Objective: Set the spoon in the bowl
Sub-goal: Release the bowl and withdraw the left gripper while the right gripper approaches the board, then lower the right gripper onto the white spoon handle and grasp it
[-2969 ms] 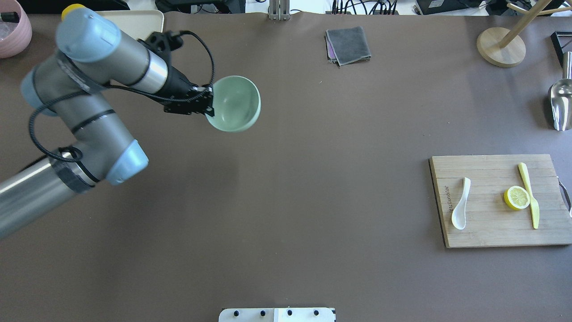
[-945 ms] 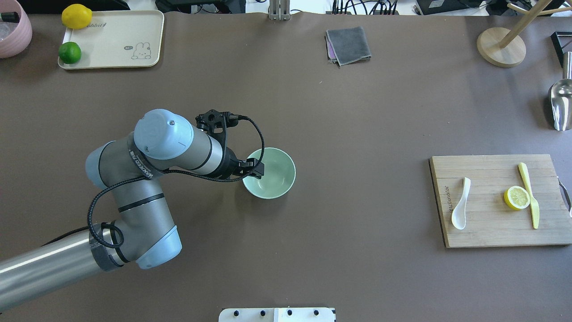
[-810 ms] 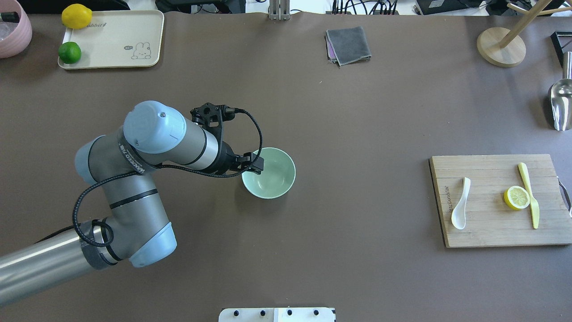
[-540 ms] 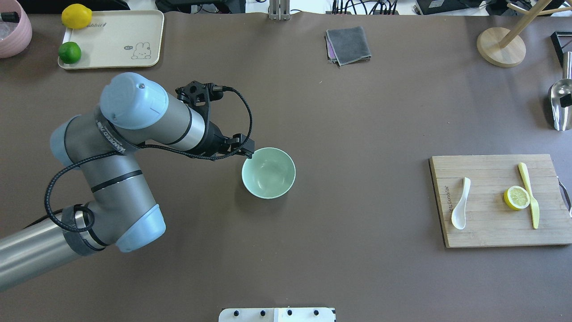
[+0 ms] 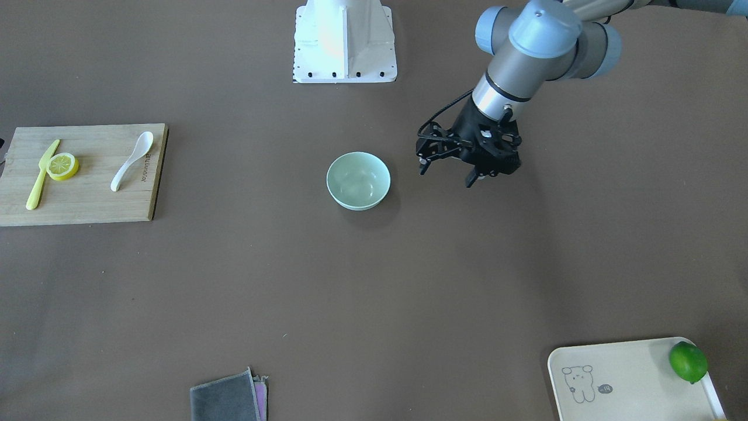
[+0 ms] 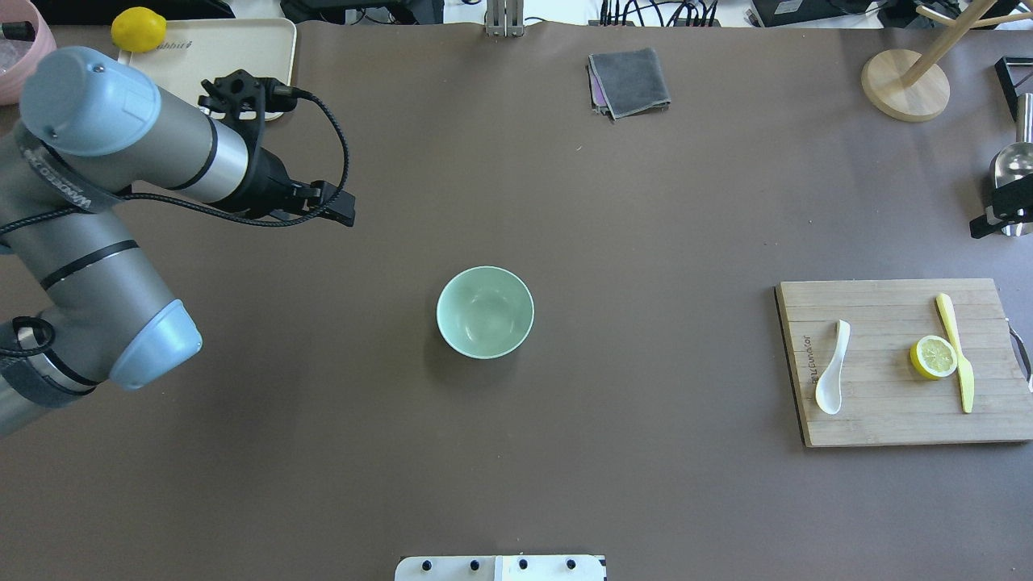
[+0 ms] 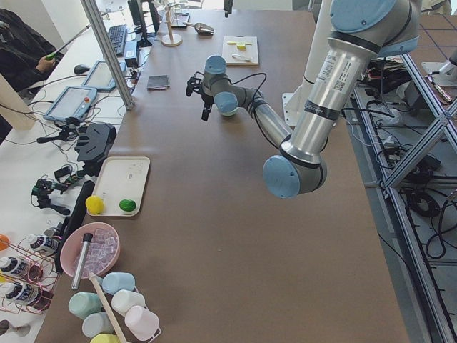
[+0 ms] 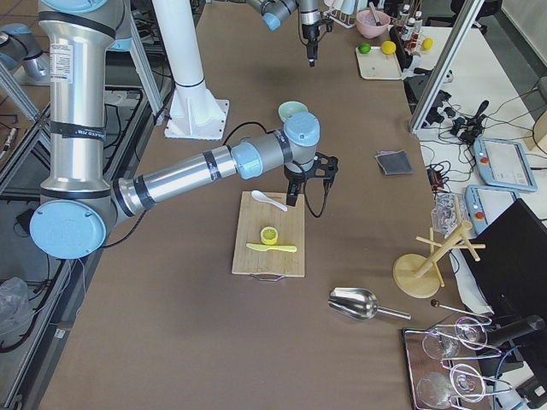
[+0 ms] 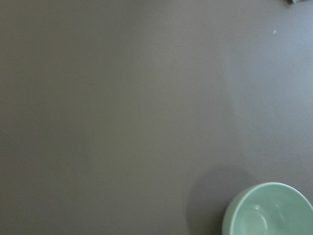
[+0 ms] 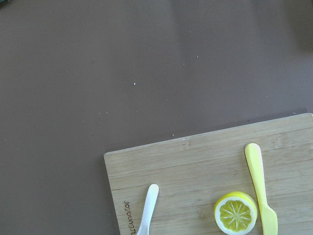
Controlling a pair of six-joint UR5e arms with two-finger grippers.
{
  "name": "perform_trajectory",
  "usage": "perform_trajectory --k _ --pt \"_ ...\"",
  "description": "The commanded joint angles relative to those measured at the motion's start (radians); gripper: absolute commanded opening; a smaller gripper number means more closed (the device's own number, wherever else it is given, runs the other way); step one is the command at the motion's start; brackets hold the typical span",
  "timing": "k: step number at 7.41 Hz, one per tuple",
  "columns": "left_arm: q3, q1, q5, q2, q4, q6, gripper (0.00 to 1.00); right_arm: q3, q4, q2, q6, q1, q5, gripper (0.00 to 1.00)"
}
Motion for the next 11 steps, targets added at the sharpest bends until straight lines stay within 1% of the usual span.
perform_trajectory --k 1,2,3,4,5,6,8,10,11 --pt "-0.003 -0.052 -0.001 0.048 -0.003 0.112 0.98 0.012 0.024 -0.014 0.114 -0.053 -0.036 1.0" --pt "-0.004 -0.053 -0.004 0.042 -0.005 0.112 0.98 0.011 0.134 -0.064 0.199 -0.093 -0.076 1.0" --pt "-0.01 -0.05 -0.001 0.05 -0.041 0.114 0.98 0.003 0.265 -0.122 0.278 -0.136 -0.115 1.0" --pt "0.002 -0.049 -0.001 0.063 -0.072 0.112 0.98 -0.005 0.289 -0.124 0.364 -0.179 -0.146 1.0" --pt "0.005 -0.052 -0.001 0.067 -0.072 0.111 0.98 -0.005 0.296 -0.124 0.424 -0.229 -0.201 1.0" --pt "0.019 -0.049 -0.001 0.073 -0.074 0.112 0.98 -0.005 0.297 -0.123 0.442 -0.258 -0.211 1.0" --pt "0.033 -0.049 -0.003 0.079 -0.095 0.112 0.98 -0.014 0.315 -0.119 0.481 -0.347 -0.269 1.0" --pt "0.042 -0.049 -0.001 0.079 -0.095 0.112 0.98 -0.049 0.398 -0.112 0.541 -0.4 -0.289 1.0" --pt "0.048 -0.049 -0.001 0.079 -0.095 0.112 0.98 -0.071 0.412 -0.092 0.565 -0.412 -0.295 1.0"
